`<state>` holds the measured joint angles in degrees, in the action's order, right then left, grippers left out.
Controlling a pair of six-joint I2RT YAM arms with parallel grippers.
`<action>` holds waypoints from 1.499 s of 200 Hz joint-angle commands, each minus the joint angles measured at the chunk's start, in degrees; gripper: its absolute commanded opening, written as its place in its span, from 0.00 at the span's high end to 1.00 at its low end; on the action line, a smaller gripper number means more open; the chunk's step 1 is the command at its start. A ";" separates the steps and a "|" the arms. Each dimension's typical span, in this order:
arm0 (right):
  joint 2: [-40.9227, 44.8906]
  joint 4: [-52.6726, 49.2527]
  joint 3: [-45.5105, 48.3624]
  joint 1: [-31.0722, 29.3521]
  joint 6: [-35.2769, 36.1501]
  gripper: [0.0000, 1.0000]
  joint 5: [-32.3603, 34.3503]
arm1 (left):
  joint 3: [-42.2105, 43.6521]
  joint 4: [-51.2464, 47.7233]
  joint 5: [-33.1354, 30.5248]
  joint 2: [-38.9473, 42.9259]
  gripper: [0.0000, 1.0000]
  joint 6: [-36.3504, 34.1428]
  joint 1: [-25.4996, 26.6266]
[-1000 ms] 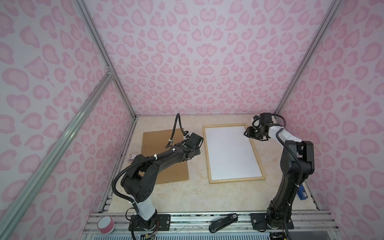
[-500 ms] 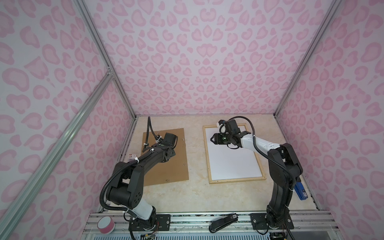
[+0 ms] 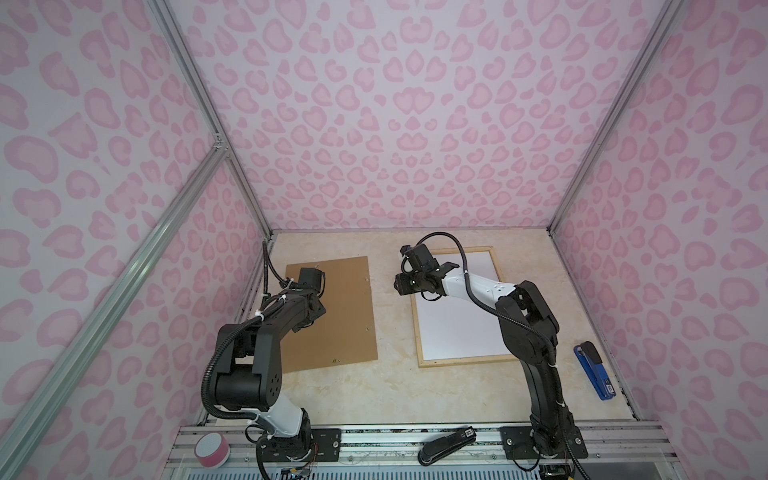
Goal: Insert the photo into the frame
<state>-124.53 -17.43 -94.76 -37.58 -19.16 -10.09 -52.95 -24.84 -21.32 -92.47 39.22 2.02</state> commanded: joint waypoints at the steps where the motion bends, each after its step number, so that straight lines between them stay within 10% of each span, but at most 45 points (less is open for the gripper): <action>1: -1.81 -2.37 -1.93 -0.86 1.35 0.50 -0.01 | 0.30 -0.74 0.24 0.39 0.34 -1.49 -2.37; 126: -10.63 -1.09 -9.07 -2.85 -2.58 0.48 -10.45 | -8.47 -4.09 7.77 -6.54 0.34 -5.56 -8.17; 214: -7.15 7.12 -0.13 -3.50 -6.98 0.47 -16.67 | -16.31 -8.51 5.47 -13.73 0.30 -22.77 -9.01; 300: -5.47 9.27 3.35 -3.89 -6.64 0.41 -18.65 | -19.46 -8.03 15.92 -18.24 0.30 -29.85 -13.44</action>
<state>-130.34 -6.24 -92.03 -41.19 -25.32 -28.51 -71.22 -33.06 -8.10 -109.23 11.55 -10.44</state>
